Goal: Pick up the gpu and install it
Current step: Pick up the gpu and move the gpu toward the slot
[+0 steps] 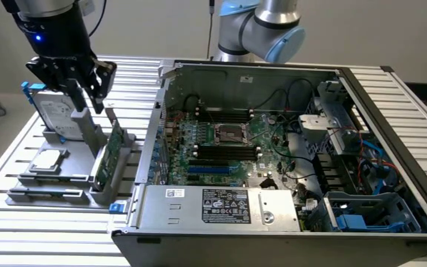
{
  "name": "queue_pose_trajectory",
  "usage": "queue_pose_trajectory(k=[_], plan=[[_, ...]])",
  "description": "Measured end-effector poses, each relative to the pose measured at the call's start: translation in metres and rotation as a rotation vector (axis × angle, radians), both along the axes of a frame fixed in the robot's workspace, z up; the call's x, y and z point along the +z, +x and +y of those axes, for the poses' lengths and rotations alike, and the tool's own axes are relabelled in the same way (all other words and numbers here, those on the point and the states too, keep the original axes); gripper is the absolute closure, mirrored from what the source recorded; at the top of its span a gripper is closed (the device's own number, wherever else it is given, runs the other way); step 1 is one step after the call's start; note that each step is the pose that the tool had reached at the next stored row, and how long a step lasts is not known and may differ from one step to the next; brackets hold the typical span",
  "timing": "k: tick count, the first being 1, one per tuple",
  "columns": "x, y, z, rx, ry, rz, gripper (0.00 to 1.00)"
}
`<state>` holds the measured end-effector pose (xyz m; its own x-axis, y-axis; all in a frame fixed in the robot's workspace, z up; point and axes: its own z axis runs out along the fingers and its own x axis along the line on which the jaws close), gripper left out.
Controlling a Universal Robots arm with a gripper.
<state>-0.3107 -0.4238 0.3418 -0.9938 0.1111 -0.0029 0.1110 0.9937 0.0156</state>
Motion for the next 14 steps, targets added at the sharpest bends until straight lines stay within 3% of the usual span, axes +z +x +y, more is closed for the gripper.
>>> queue_pose_trajectory(k=[6,14], plan=[[-0.0109,0.0,-0.0065,0.024,-0.0001,0.0014,0.58],[-0.0249,0.0,-0.0182,0.048,0.0001,0.0036,0.58]])
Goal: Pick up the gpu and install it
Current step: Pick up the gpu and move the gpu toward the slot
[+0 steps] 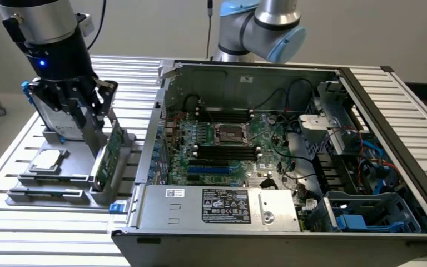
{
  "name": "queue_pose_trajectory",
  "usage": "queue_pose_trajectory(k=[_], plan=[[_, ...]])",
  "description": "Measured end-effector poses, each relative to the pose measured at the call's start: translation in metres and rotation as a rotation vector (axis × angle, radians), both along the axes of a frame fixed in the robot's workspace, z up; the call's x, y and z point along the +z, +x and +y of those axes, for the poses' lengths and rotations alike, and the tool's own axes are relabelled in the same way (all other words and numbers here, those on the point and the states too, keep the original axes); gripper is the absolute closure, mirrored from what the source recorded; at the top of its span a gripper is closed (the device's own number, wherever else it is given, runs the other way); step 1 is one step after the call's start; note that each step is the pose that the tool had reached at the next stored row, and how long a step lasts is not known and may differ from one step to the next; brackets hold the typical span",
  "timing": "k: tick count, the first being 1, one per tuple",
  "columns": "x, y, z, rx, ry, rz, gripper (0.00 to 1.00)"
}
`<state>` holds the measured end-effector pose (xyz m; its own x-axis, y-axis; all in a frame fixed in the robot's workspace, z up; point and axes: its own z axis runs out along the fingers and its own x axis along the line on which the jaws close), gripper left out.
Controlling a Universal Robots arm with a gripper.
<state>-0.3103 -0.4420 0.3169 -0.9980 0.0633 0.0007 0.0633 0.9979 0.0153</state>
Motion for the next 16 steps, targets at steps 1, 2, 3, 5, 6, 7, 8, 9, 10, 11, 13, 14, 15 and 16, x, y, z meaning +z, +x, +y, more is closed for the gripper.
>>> queue_pose_trajectory(k=[1,2,3,5,6,7,8,9,10,11,13,14,15,16], plan=[[-0.0019,0.0,-0.0016,0.002,0.0,0.0001,0.58],[-0.0037,0.0,-0.0029,0.004,0.0001,0.0001,0.58],[-0.0055,0.0,-0.0041,0.007,0.0,0.0002,0.58],[-0.0092,0.0,-0.0061,0.013,0.0,0.0003,0.58],[-0.0109,0.0,-0.0071,0.016,-0.0001,0.0004,0.58],[-0.0127,0.0,-0.0081,0.02,-0.0001,0.0004,0.58],[-0.0146,0.0,-0.0091,0.023,0.0,0.0003,0.58],[-0.0163,0.0,-0.01,0.026,0.0,0.0004,0.58],[-0.0181,0.0,-0.0109,0.03,0.0,0.0005,0.58],[-0.0201,0.0,-0.0114,0.035,0.0,0.0005,0.58],[-0.0236,0.0,-0.012,0.045,-0.0001,0.0005,0.58],[-0.0254,0.0,-0.012,0.048,-0.0004,0.0006,0.58],[-0.0272,0.0,-0.012,0.049,-0.0004,0.0005,0.58],[-0.0291,0.0,-0.012,0.05,-0.0006,0.0004,0.58]])
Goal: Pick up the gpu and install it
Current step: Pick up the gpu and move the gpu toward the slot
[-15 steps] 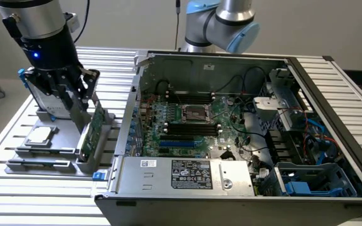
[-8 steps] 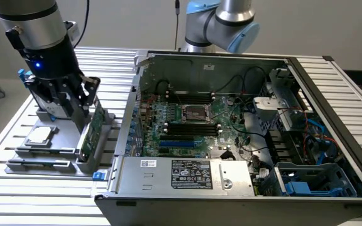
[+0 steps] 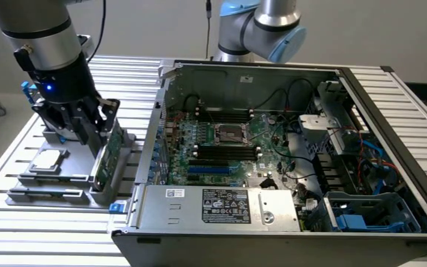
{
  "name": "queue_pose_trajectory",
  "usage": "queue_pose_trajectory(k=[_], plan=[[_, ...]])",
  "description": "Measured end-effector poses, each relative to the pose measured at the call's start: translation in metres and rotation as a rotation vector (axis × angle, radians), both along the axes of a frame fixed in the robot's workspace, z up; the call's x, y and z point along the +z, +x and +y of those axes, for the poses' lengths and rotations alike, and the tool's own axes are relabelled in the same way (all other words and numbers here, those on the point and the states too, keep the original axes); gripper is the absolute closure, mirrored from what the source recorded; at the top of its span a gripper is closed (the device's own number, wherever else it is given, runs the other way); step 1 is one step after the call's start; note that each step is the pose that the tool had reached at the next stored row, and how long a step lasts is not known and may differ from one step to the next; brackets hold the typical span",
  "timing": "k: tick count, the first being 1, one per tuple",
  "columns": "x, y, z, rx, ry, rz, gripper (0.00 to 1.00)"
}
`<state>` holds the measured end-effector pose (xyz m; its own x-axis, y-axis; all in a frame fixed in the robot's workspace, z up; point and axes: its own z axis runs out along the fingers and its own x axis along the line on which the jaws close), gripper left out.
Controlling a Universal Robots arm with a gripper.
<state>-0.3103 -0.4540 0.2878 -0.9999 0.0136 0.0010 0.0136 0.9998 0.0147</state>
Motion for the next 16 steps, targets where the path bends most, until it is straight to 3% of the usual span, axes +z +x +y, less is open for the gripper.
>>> queue_pose_trajectory(k=[10,16], plan=[[-0.0182,0.0,0.0,0.003,-0.0002,-0.0033,0.58],[-0.0281,0.0,0.0,0.007,-0.0015,-0.0118,0.58]])
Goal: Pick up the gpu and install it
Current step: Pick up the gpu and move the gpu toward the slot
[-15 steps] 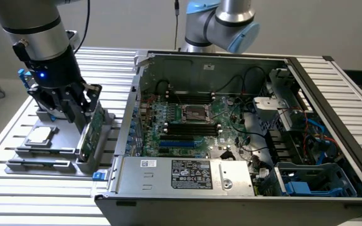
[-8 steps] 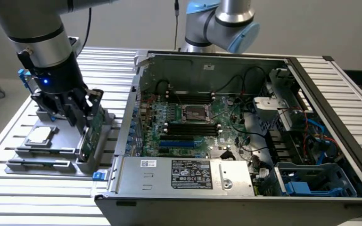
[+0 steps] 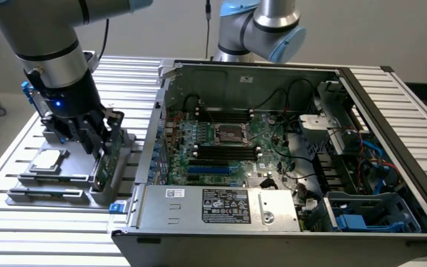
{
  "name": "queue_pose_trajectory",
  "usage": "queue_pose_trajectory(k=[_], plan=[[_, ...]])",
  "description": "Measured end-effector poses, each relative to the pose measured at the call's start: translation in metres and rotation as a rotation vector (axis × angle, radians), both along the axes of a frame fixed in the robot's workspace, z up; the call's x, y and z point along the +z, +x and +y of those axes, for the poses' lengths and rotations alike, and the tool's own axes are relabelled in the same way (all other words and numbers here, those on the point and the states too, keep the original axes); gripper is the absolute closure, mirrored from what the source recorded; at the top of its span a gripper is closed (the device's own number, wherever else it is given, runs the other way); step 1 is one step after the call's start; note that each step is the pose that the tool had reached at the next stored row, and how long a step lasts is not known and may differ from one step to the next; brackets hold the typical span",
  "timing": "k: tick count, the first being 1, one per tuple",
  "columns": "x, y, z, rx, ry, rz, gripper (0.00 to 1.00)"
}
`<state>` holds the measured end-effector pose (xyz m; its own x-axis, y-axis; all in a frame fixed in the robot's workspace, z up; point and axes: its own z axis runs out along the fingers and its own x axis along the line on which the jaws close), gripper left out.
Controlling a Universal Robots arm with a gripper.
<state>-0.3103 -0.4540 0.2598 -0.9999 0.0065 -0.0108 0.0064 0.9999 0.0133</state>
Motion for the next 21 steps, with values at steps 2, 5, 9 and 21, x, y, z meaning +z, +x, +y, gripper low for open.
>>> queue_pose_trajectory(k=[2,5,9,21], plan=[[-0.0036,0.0,0.0,0.0,0.0,-0.0021,0.58],[-0.0091,0.0,0.0,0.0,0.0004,-0.0035,0.58],[-0.0147,0.0,0.0012,0.0,0.0047,-0.0037,0.58],[-0.0172,-0.003,0.0097,0.001,0.0061,-0.0052,0.58]])
